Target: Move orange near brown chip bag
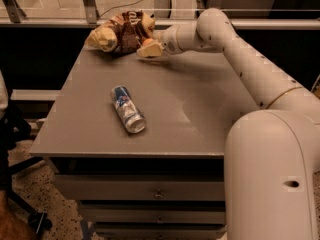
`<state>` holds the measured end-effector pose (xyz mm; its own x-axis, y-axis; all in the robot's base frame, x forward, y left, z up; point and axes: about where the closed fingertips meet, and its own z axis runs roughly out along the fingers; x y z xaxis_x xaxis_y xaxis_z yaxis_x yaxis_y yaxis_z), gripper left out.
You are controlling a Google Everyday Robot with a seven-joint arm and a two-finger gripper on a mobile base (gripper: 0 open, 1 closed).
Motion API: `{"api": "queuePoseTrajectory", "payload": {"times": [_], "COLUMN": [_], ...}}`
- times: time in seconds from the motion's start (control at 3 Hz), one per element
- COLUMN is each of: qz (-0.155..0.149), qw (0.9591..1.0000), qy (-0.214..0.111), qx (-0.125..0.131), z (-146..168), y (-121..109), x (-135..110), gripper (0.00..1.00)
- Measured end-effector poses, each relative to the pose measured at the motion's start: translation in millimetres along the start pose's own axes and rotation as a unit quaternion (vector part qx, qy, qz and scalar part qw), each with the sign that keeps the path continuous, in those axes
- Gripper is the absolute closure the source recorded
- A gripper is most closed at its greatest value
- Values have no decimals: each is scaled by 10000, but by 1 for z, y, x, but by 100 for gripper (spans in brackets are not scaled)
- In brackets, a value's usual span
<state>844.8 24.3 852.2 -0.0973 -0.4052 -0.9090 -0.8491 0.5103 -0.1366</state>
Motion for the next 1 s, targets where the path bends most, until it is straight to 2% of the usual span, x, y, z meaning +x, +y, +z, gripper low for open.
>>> {"api": "queuePoseTrajectory", "payload": {"times": [0.33,0.67,1.0], "qz": [24,1,17], "qw": [9996,9983,9951], "qy": [-236,-400,-522], "qx": [146,431,834], "z": [-21,-54,-98], "y": [-7,-14,-19], "x": [-10,-19,-23], "gripper": [0,0,0]}}
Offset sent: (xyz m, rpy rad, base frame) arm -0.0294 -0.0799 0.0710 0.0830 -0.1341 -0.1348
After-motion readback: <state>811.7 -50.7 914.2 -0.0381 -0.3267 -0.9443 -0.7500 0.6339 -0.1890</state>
